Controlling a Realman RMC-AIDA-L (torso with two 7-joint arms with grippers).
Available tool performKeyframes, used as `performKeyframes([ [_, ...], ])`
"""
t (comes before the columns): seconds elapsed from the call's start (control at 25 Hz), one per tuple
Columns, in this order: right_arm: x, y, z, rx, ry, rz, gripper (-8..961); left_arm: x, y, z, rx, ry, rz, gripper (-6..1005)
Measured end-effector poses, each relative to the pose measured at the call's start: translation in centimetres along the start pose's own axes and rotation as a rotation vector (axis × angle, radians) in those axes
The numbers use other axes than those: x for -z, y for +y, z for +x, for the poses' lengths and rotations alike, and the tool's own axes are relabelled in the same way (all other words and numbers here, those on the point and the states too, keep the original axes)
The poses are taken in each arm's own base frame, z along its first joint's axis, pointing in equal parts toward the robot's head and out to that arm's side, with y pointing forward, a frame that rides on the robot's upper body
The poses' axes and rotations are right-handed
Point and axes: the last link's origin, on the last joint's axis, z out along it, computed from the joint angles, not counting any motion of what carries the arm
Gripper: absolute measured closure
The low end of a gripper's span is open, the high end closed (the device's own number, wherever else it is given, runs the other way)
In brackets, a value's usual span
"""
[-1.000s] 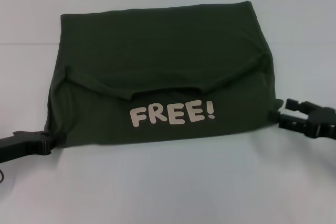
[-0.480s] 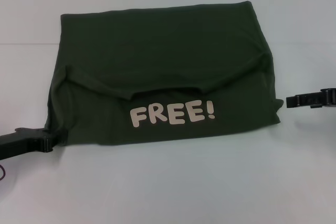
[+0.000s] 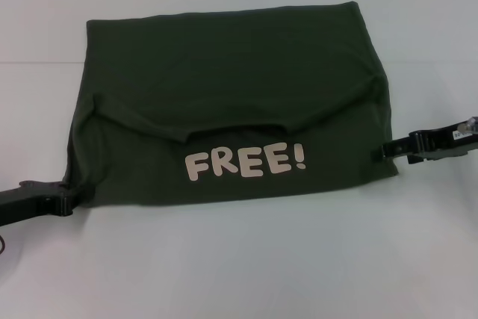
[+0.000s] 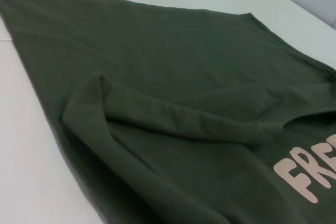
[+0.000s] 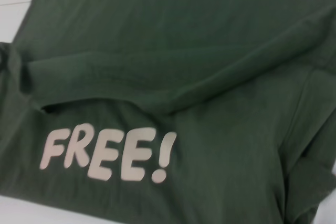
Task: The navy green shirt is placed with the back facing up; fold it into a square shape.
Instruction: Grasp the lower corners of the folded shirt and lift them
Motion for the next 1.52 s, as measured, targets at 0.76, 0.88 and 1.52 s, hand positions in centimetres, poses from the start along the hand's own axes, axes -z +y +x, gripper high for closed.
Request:
performKeyframes([
  [0.76, -2.9, 0.5, 0.0, 0.02, -0.007, 0.042, 8, -0.2, 0.1, 0.5, -0.004, 0.004, -0.005, 931],
  [0.88, -3.5, 1.0, 0.0, 0.037, -0.005, 0.045, 9, -0.2, 0.1, 0.5, -0.003, 0.004, -0.005, 930],
  [1.52, -3.7, 1.4, -0.4, 0.072, -0.014, 0.063, 17, -0.1, 0.3, 0.2, 0.007, 0.008, -0.021, 930],
])
